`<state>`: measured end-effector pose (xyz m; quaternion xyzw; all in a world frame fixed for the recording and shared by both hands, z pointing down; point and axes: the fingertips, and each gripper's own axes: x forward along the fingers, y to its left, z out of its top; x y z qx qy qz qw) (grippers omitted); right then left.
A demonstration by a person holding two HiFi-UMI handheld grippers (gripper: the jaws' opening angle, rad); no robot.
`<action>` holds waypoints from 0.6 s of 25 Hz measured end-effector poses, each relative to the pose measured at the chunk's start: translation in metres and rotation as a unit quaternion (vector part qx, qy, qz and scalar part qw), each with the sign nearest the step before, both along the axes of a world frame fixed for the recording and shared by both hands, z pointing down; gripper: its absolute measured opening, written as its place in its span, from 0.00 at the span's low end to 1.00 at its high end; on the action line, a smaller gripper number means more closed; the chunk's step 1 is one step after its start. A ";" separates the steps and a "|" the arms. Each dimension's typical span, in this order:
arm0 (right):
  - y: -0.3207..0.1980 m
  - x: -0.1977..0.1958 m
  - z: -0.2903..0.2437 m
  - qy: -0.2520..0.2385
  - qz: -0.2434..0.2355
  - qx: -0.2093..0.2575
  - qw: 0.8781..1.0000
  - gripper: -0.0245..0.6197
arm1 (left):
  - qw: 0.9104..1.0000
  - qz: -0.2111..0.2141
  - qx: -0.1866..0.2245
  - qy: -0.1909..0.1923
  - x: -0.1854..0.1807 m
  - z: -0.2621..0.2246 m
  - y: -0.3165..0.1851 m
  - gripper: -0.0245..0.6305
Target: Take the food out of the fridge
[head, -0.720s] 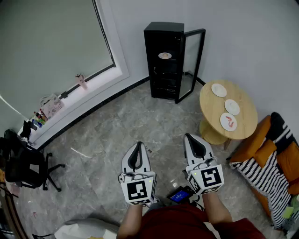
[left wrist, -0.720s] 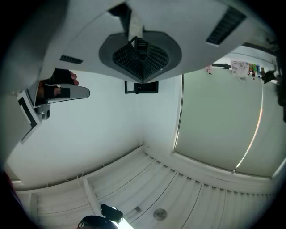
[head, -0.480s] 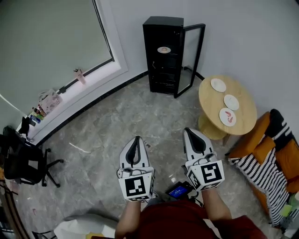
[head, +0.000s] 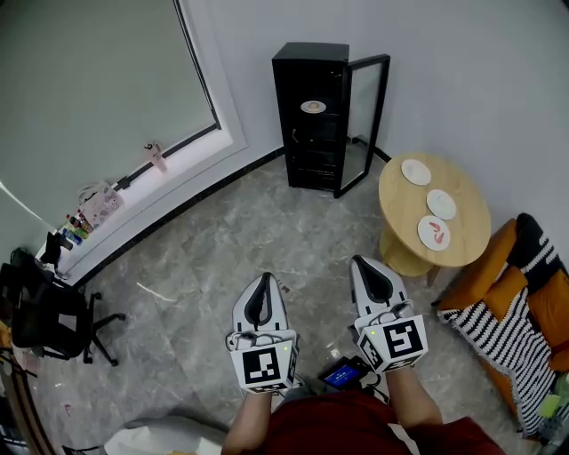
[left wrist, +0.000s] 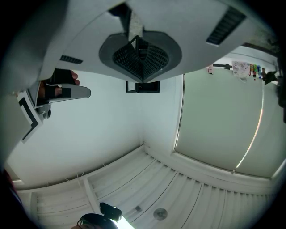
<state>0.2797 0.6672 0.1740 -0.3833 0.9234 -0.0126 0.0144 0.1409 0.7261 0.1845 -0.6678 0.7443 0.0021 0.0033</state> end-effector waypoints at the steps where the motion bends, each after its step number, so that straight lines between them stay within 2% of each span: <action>1: -0.001 0.002 0.001 0.001 -0.002 -0.003 1.000 0.07 | 1.000 0.000 0.004 0.003 0.003 0.000 -0.001 0.06; 5: -0.005 0.009 0.004 0.001 -0.003 -0.008 1.000 0.07 | 1.000 0.005 -0.008 -0.011 0.013 0.004 -0.006 0.06; 15: -0.030 0.047 0.016 0.010 0.006 -0.017 1.000 0.07 | 1.000 0.000 -0.010 -0.005 0.045 0.010 -0.028 0.06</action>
